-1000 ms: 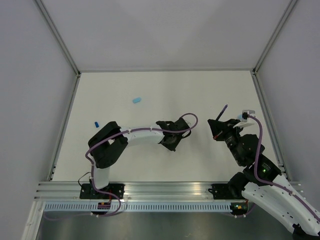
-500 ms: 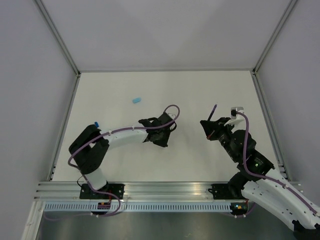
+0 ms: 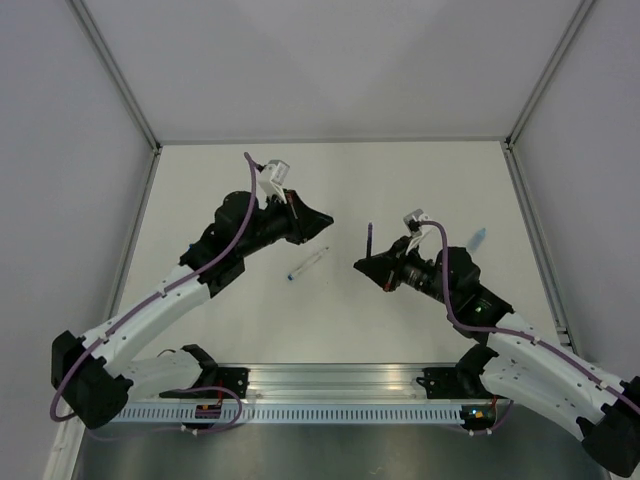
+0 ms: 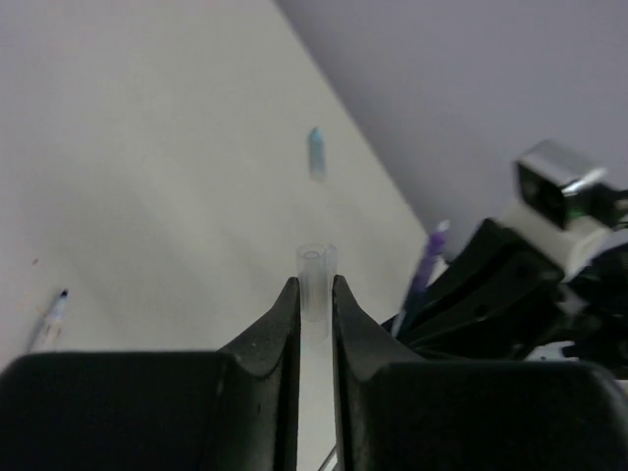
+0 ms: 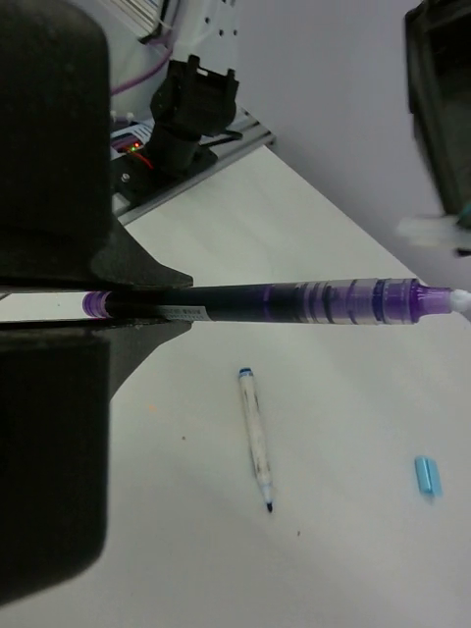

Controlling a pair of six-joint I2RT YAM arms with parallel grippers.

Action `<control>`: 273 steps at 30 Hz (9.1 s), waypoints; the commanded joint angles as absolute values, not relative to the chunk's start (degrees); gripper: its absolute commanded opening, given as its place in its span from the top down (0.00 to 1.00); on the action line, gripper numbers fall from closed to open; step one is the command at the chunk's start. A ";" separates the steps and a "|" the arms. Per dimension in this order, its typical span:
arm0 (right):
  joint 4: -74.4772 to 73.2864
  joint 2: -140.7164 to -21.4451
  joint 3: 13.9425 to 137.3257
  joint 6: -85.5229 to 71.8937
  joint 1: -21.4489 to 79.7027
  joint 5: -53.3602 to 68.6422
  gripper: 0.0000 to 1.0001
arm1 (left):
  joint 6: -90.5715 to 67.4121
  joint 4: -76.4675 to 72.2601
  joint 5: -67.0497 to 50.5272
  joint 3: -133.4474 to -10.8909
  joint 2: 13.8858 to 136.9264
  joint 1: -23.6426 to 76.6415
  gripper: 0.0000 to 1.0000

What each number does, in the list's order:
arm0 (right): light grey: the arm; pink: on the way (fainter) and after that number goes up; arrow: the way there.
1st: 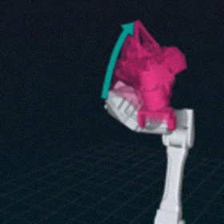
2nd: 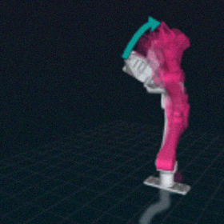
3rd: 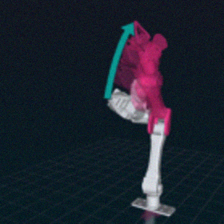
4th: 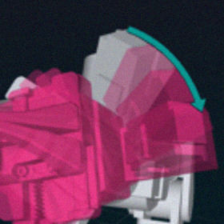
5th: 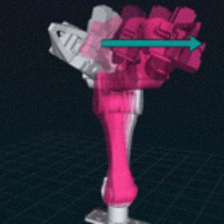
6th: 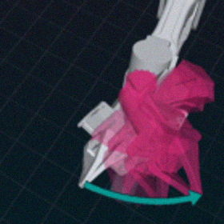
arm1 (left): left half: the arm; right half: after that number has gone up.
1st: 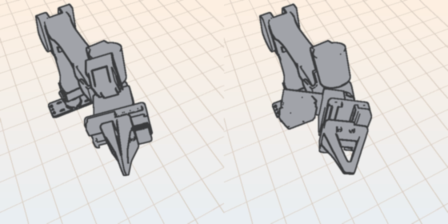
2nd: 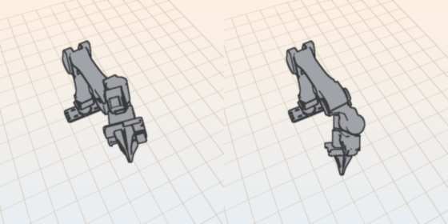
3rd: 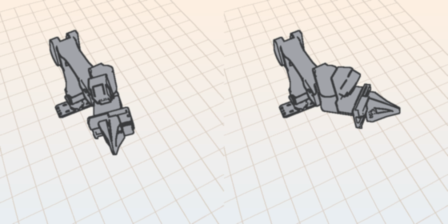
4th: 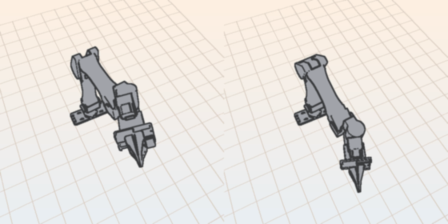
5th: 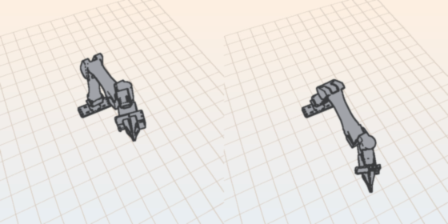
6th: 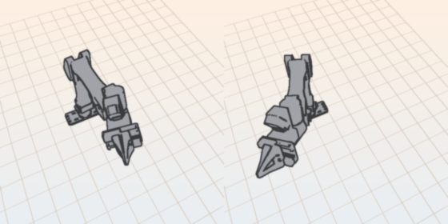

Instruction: Insert the pens into the pen caps

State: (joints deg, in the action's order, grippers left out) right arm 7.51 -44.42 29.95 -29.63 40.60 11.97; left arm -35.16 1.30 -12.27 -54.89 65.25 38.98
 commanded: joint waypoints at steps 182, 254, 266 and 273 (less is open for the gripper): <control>4.22 -62.66 66.16 -9.94 43.94 4.66 1.00 | -43.95 -24.61 -30.76 -32.87 65.39 45.26 0.98; -28.39 -105.30 64.60 -32.08 33.66 -12.39 0.71 | -29.27 7.56 18.63 -34.28 46.41 45.00 0.02; -38.47 -99.41 71.80 -28.13 33.75 -15.37 0.64 | -26.90 7.29 16.79 -34.89 47.89 45.00 0.01; -37.19 -86.33 69.90 -26.81 33.66 -13.64 0.61 | -22.33 14.83 14.50 -41.74 60.27 45.00 0.04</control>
State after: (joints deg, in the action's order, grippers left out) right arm -37.19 -92.64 70.59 -28.05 33.85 -13.98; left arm -27.05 10.26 16.12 -37.21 55.51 45.01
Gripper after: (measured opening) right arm 0.392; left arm 0.967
